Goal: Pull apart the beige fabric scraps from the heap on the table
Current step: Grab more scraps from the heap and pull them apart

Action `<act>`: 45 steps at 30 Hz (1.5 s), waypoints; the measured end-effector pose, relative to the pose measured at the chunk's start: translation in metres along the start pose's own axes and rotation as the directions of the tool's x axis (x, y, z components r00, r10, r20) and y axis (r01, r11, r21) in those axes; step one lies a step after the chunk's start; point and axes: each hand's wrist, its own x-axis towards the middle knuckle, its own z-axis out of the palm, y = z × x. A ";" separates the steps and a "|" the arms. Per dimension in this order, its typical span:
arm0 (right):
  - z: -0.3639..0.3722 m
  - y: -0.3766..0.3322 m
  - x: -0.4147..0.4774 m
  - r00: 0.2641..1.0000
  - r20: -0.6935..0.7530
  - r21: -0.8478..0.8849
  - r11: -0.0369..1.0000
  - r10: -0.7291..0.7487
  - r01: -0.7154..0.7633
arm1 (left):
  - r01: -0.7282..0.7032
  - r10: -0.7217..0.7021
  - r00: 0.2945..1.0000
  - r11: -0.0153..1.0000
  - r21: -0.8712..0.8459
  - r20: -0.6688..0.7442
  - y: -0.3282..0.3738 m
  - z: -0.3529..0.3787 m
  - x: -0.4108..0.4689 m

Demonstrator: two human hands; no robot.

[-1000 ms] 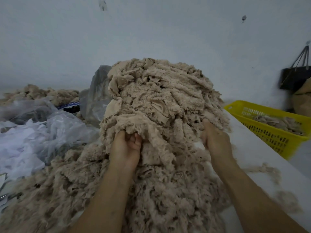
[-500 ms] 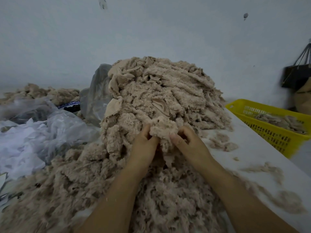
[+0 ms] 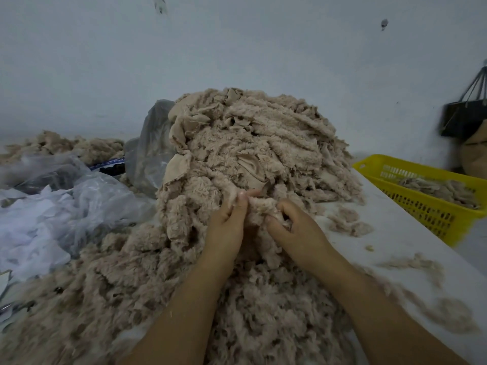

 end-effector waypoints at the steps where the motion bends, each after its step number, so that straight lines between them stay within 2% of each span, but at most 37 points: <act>1: -0.001 0.000 0.000 1.000 -0.002 0.016 1.000 0.006 -0.006 | 0.011 -0.011 1.000 0.999 -0.036 -0.006 0.000 0.000 0.000; 3: -0.003 -0.001 0.000 0.999 -0.004 0.031 0.999 0.032 -0.032 | 0.043 -0.048 0.998 0.985 -0.164 -0.027 -0.001 0.000 0.003; 5: -0.008 -0.003 0.000 0.993 -0.054 0.102 0.990 0.108 -0.102 | 0.033 -0.075 0.992 0.930 -0.366 -0.103 0.000 -0.009 0.011; 7: -0.019 -0.001 0.003 0.945 -0.183 0.367 0.911 0.272 -0.191 | 0.001 -0.104 0.978 0.869 -0.495 -0.181 -0.001 -0.022 0.018; 8: -0.026 0.001 0.005 0.901 -0.213 0.563 0.801 0.377 -0.202 | 0.002 -0.110 0.975 0.876 -0.482 -0.195 -0.001 -0.025 0.018; 10: -0.036 0.006 0.008 0.838 -0.157 0.823 0.538 0.522 -0.181 | 0.047 -0.101 0.984 0.942 -0.331 -0.147 -0.004 -0.019 0.014; 12: -0.037 0.009 0.010 0.825 -0.088 0.881 0.430 0.558 -0.197 | 0.074 -0.081 0.995 0.990 -0.121 -0.056 -0.003 -0.006 0.008; 14: -0.032 0.013 0.011 0.830 -0.041 0.918 0.349 0.556 -0.188 | 0.101 -0.103 0.994 0.991 0.094 0.022 -0.002 0.003 0.003; 16: -0.031 0.014 0.011 0.848 0.016 0.943 0.273 0.529 -0.188 | 0.111 -0.136 0.983 0.976 0.189 0.124 -0.001 0.004 0.000; 19: -0.030 0.014 0.011 0.849 0.053 0.945 0.249 0.526 -0.213 | 0.139 -0.182 0.946 0.975 0.173 0.270 -0.002 0.004 -0.004; 22: -0.030 0.014 0.010 0.855 0.056 0.934 0.275 0.515 -0.227 | 0.141 -0.190 0.929 0.975 0.173 0.317 -0.001 0.005 -0.004; 24: -0.030 0.012 0.008 0.871 0.069 0.935 0.273 0.487 -0.227 | 0.139 -0.176 0.935 0.981 0.139 0.307 -0.001 0.004 -0.004; 28: -0.027 0.008 0.005 0.893 0.110 0.931 0.271 0.436 -0.246 | 0.229 -0.232 0.929 0.972 0.046 0.287 -0.002 0.003 -0.001; 32: -0.023 0.006 0.003 0.899 0.143 0.907 0.309 0.415 -0.286 | 0.122 -0.128 0.965 0.992 0.040 0.228 -0.008 0.006 0.000; 34: -0.026 0.009 0.004 0.886 0.159 0.920 0.261 0.436 -0.293 | 0.081 -0.068 0.987 0.993 -0.088 0.146 -0.008 0.002 0.003; 37: -0.035 0.019 0.007 0.866 0.192 0.952 0.128 0.462 -0.279 | 0.075 -0.078 0.997 0.913 -0.401 0.008 -0.005 -0.013 0.015; 41: -0.037 0.018 0.008 0.852 0.189 0.965 0.070 0.487 -0.254 | 0.068 -0.094 0.995 0.869 -0.490 -0.029 -0.006 -0.012 0.015; 43: -0.042 0.014 0.008 0.817 0.155 0.977 0.034 0.555 -0.209 | 0.047 -0.128 0.988 0.780 -0.624 -0.086 -0.003 -0.015 0.017; 45: -0.054 0.015 0.007 0.794 0.101 0.992 0.001 0.599 -0.127 | -0.001 -0.189 0.969 0.642 -0.767 -0.160 0.001 -0.026 0.022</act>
